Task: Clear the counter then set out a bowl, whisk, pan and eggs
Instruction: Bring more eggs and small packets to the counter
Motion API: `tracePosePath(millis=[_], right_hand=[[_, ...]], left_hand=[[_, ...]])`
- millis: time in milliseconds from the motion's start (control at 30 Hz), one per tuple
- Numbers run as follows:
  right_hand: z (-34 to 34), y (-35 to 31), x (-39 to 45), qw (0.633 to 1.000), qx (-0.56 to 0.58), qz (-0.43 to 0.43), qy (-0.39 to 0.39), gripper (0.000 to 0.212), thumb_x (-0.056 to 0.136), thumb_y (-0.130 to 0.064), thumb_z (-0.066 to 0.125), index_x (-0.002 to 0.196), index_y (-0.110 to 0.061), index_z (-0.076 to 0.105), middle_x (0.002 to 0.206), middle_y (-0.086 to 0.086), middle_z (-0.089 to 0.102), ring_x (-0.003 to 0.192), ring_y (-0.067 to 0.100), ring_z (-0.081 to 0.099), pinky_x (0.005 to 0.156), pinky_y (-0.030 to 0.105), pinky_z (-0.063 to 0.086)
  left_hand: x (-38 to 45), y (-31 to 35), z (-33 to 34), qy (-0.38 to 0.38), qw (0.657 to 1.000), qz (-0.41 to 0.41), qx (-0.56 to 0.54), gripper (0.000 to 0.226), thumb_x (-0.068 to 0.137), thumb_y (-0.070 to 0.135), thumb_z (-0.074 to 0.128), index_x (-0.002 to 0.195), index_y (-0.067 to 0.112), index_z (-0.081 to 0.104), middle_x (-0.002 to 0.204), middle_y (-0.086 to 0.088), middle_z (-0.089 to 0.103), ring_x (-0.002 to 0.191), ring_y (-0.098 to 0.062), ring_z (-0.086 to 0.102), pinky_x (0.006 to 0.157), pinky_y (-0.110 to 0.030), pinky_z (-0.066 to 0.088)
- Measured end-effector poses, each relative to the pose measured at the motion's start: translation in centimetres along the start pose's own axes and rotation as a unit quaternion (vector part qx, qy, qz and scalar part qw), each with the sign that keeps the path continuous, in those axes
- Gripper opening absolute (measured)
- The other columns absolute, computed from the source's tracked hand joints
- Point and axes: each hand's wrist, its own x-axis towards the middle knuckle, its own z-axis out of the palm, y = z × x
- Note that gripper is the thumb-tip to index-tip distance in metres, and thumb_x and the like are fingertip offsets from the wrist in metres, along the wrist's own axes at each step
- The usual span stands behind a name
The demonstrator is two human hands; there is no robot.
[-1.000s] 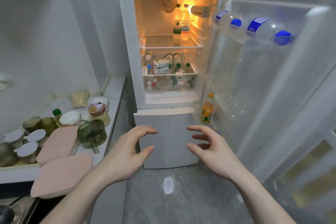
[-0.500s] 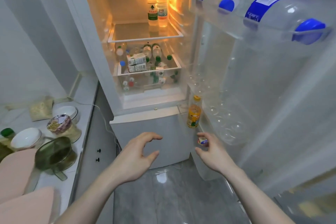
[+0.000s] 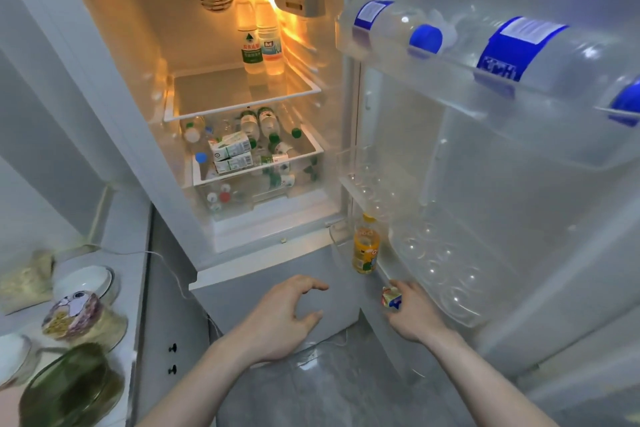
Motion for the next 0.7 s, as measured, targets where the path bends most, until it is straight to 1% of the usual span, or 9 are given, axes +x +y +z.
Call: tracePosePath(millis=[67,133,167,200,333,433,533,600,700], right_hand=[[0.5,0.4,1.1,1.000,-0.021,0.020,0.003,0.073,0.097,-0.012,0.059,0.161,-0.017,0.025,0.158,0.006,0.040,0.138,0.024,0.047,0.083,0.012,0.038],[1.0,0.6,1.9,0.998,-0.052,0.025,0.018,0.074,0.096,-0.017,0.061,0.161,-0.019,0.027,0.159,0.004,0.039,0.140,0.024,0.046,0.102,0.022,0.041],[1.2,0.7,2.3,0.997,-0.066,0.024,0.021,0.073,0.095,-0.019,0.062,0.161,-0.020,0.029,0.159,0.003,0.039,0.141,0.025,0.045,0.107,0.026,0.039],[1.5,0.8,2.7,0.997,-0.076,0.024,0.020,0.072,0.095,-0.019,0.062,0.160,-0.020,0.031,0.158,0.002,0.039,0.140,0.025,0.045,0.109,0.028,0.039],[2.5,1.4,4.0,0.992,-0.118,0.029,0.023,0.064,0.088,-0.015,0.060,0.150,-0.021,0.047,0.150,0.002,0.044,0.128,0.026,0.055,0.102,0.030,0.046],[3.6,2.2,4.7,0.989,-0.145,0.018,0.034,0.059,0.090,-0.015,0.059,0.147,-0.027,0.050,0.140,0.001,0.047,0.116,0.027,0.063,0.091,0.031,0.049],[4.3,3.0,5.1,0.985,-0.161,0.001,0.063,0.041,0.093,-0.017,0.058,0.130,-0.035,0.063,0.122,0.000,0.054,0.108,0.027,0.066,0.086,0.032,0.051],[4.5,3.4,5.2,0.983,-0.162,0.000,0.088,0.032,0.095,-0.020,0.055,0.120,-0.036,0.069,0.115,0.000,0.061,0.106,0.027,0.067,0.083,0.032,0.052],[4.4,3.2,4.8,0.980,-0.144,0.002,0.135,0.029,0.097,-0.027,0.057,0.119,-0.034,0.073,0.113,0.003,0.071,0.105,0.030,0.069,0.082,0.034,0.052]], left_hand=[[0.5,-0.7,-0.4,-0.012,1.000,0.003,-0.001,0.041,0.098,0.038,0.060,0.137,0.042,0.051,0.141,0.024,0.048,0.127,0.002,0.045,0.110,-0.023,0.037],[0.8,-1.4,-0.7,-0.019,1.000,0.007,0.002,0.041,0.097,0.037,0.061,0.136,0.042,0.051,0.140,0.023,0.050,0.125,0.003,0.046,0.109,-0.022,0.037],[1.0,-1.6,-0.9,-0.024,1.000,0.009,0.004,0.041,0.097,0.037,0.061,0.136,0.042,0.051,0.140,0.022,0.051,0.125,0.004,0.046,0.109,-0.021,0.037],[1.2,-2.0,-1.1,-0.028,1.000,0.011,0.004,0.040,0.097,0.037,0.061,0.136,0.042,0.052,0.139,0.022,0.051,0.124,0.004,0.046,0.109,-0.021,0.037],[1.7,-3.0,-1.6,-0.036,0.999,0.018,0.003,0.041,0.097,0.034,0.062,0.137,0.039,0.053,0.139,0.019,0.053,0.123,0.004,0.048,0.106,-0.019,0.038],[1.8,-3.6,-1.8,-0.040,0.999,0.027,0.007,0.041,0.098,0.034,0.061,0.138,0.038,0.053,0.138,0.019,0.052,0.123,0.004,0.048,0.105,-0.016,0.037],[1.9,-4.0,-1.9,-0.043,0.998,0.038,0.010,0.041,0.098,0.034,0.061,0.138,0.038,0.053,0.136,0.018,0.052,0.123,0.003,0.048,0.105,-0.016,0.037],[1.9,-4.2,-1.8,-0.047,0.998,0.041,0.010,0.040,0.098,0.035,0.061,0.137,0.038,0.053,0.135,0.018,0.052,0.123,0.003,0.048,0.107,-0.020,0.038],[1.7,-4.7,-1.6,-0.058,0.997,0.042,0.008,0.040,0.097,0.036,0.061,0.136,0.040,0.053,0.134,0.020,0.052,0.122,0.004,0.048,0.106,-0.020,0.039]])
